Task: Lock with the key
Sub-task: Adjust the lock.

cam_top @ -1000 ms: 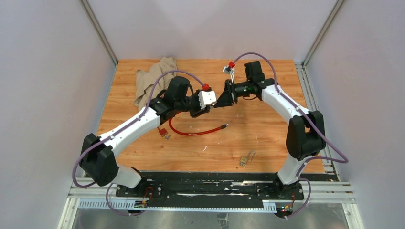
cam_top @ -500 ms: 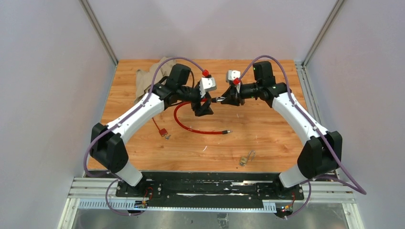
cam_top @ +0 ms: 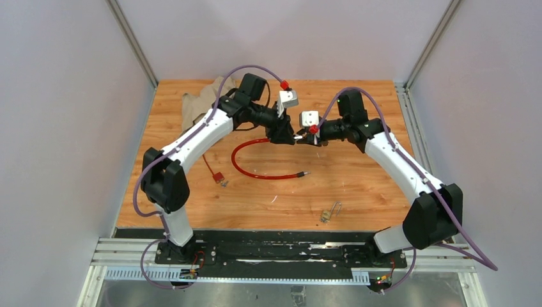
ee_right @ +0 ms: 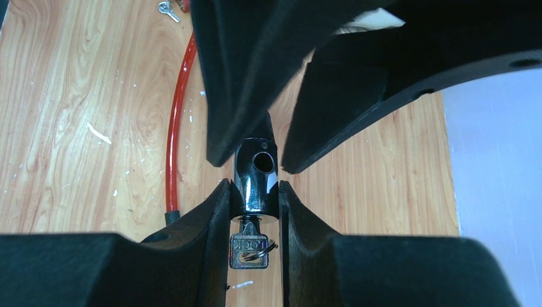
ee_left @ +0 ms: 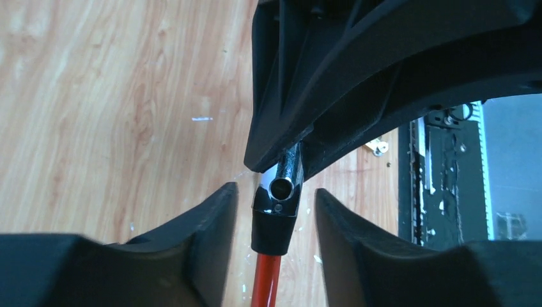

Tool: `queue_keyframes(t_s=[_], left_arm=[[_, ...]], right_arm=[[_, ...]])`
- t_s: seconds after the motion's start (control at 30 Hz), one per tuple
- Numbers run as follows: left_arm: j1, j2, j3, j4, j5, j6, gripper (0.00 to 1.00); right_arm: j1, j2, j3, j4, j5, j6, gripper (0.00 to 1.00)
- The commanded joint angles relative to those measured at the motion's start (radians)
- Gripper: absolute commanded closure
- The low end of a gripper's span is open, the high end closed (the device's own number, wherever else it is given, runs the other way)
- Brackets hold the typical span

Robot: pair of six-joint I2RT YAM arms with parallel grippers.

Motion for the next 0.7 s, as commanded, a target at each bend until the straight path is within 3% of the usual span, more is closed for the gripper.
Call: queue_keyframes(t_s=[0.0,0.2,0.3,0.43,0.47,0.67], left_arm=[[0.004,0.042,0.061,-0.081,0.063,-0.017,0.54],[0.004,0.027,0.037,-0.136,0.076,0.057,0.6],[0.004,0.023,0.032,-0.136,0.069,0.071,0.71],[0.004,0.013,0.026,-0.103,0.07,0.059,0.94],[0.004,0.009,0.025,-0.099,0.062,0.063,0.99],[0.005,-0.066,-0.065,-0.018,-0.028,0.091,1.0]], right_arm=[[0.015,-0.027,-0.011,0.015,0.029,-0.027,0.99],[0.014,-0.023,-0.01,0.04,0.045,0.025,0.99],[0.014,-0.023,-0.012,0.052,0.047,0.047,0.99],[0.014,-0.023,-0.024,0.064,0.035,0.102,0.97],[0.014,-0.024,-0.024,0.069,0.043,0.13,0.91],[-0.056,-0.036,-0.014,0.07,-0.027,0.304,0.5]])
